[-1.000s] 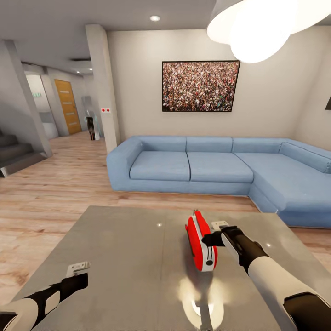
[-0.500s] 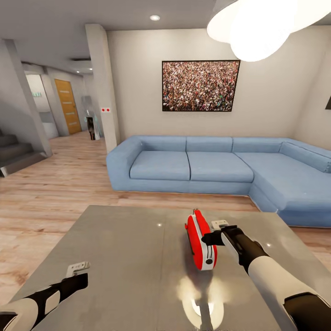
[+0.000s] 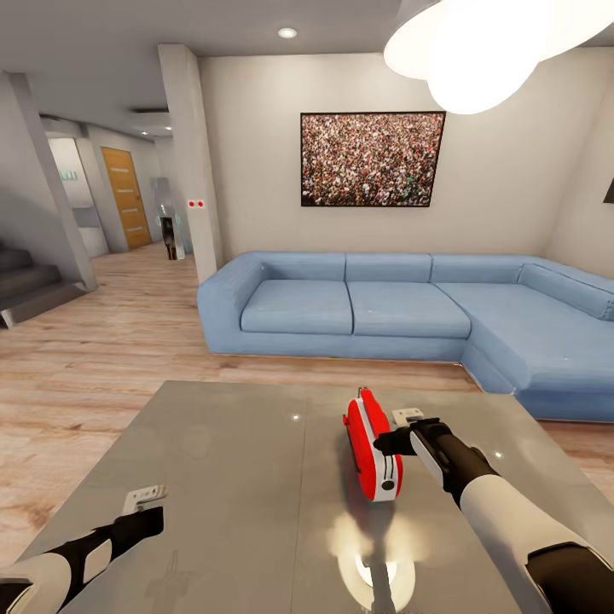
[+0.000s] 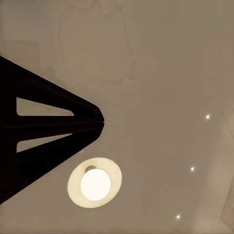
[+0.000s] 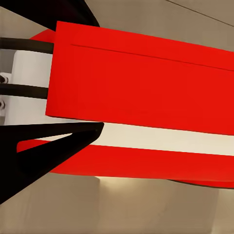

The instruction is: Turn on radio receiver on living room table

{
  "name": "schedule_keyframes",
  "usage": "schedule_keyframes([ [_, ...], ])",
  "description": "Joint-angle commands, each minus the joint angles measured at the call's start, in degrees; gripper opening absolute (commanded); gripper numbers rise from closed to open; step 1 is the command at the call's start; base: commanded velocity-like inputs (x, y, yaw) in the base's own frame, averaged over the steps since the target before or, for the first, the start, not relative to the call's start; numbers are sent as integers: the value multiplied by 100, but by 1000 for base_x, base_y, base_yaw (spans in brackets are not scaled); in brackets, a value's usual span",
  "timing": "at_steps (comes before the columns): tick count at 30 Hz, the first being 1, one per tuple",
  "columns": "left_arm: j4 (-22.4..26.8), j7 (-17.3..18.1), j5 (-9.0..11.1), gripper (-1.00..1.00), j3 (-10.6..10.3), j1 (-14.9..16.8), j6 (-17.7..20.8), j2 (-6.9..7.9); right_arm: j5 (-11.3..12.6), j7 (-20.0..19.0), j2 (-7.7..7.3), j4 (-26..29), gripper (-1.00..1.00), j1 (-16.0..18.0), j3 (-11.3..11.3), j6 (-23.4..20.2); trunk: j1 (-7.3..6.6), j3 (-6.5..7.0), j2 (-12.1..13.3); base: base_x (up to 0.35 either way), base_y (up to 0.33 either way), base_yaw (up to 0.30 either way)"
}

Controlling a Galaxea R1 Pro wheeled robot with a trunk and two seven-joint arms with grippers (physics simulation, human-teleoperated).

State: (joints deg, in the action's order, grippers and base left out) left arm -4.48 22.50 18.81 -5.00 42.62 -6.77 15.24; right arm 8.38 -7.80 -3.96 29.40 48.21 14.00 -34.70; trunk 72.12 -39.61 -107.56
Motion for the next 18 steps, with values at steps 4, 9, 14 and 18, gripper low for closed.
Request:
schedule_keyframes([
  [4,0,0,0,-100,-1,1,0,-3,23,-1,1,-119,-100,-5,11,-2,1,-1,1,0,0,0],
  [9,0,0,0,-100,-1,1,0,-2,23,26,1,-119,-100,-5,12,-4,1,-1,1,0,0,0],
  [14,0,0,0,-100,-1,1,0,-3,23,48,1,-119,-100,-5,8,-10,1,-1,1,0,0,0],
  [18,0,0,0,-100,-1,1,0,-4,23,45,1,-119,-100,-5,7,-11,1,-1,1,0,0,0],
])
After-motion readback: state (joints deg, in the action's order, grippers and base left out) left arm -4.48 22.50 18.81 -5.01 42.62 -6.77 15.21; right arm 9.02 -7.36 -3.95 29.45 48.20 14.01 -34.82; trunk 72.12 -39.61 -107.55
